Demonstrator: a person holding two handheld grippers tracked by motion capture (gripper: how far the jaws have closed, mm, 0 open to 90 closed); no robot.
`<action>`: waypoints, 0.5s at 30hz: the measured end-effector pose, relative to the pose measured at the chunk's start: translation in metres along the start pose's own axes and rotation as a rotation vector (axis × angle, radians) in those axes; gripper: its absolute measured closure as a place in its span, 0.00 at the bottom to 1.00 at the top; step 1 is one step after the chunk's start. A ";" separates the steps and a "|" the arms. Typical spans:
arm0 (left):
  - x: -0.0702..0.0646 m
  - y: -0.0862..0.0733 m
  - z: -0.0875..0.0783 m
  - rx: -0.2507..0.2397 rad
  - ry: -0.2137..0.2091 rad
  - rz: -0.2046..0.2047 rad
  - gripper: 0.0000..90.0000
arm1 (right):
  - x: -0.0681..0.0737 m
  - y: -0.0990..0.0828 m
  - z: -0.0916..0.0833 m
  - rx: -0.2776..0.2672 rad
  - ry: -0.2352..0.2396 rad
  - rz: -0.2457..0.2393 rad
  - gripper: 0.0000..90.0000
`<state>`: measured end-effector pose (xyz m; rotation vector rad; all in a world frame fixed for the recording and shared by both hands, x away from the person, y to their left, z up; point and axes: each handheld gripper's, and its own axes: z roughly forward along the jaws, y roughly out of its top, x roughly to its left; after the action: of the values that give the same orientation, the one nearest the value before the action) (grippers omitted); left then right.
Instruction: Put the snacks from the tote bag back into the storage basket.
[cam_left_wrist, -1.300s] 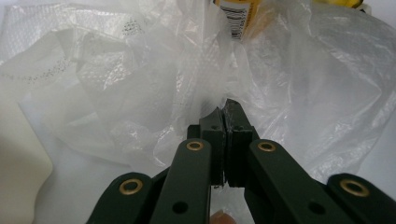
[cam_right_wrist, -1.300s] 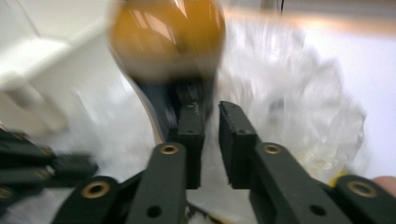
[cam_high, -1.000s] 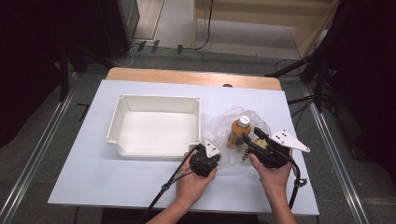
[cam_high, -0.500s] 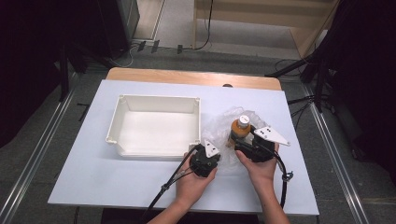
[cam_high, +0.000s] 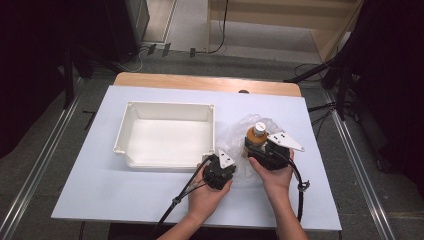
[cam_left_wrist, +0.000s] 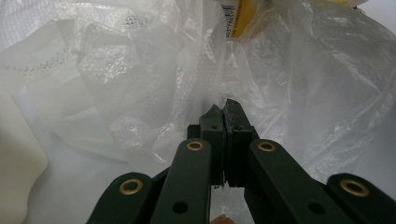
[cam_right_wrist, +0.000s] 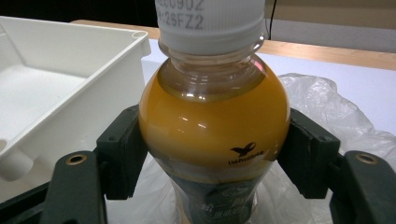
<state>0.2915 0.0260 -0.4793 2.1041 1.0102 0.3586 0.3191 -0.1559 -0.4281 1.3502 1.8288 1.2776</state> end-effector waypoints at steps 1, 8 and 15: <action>0.000 0.000 0.000 -0.002 0.002 0.000 1.00 | 0.000 0.001 0.000 0.004 0.001 0.003 0.35; 0.000 0.000 0.000 -0.001 0.001 -0.001 1.00 | -0.001 0.008 -0.009 -0.016 -0.008 -0.009 0.35; 0.000 0.000 0.000 -0.003 -0.002 -0.007 1.00 | 0.003 0.023 -0.022 -0.073 -0.005 -0.007 0.35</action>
<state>0.2920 0.0258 -0.4794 2.0976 1.0144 0.3540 0.3095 -0.1607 -0.3984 1.3054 1.7645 1.3228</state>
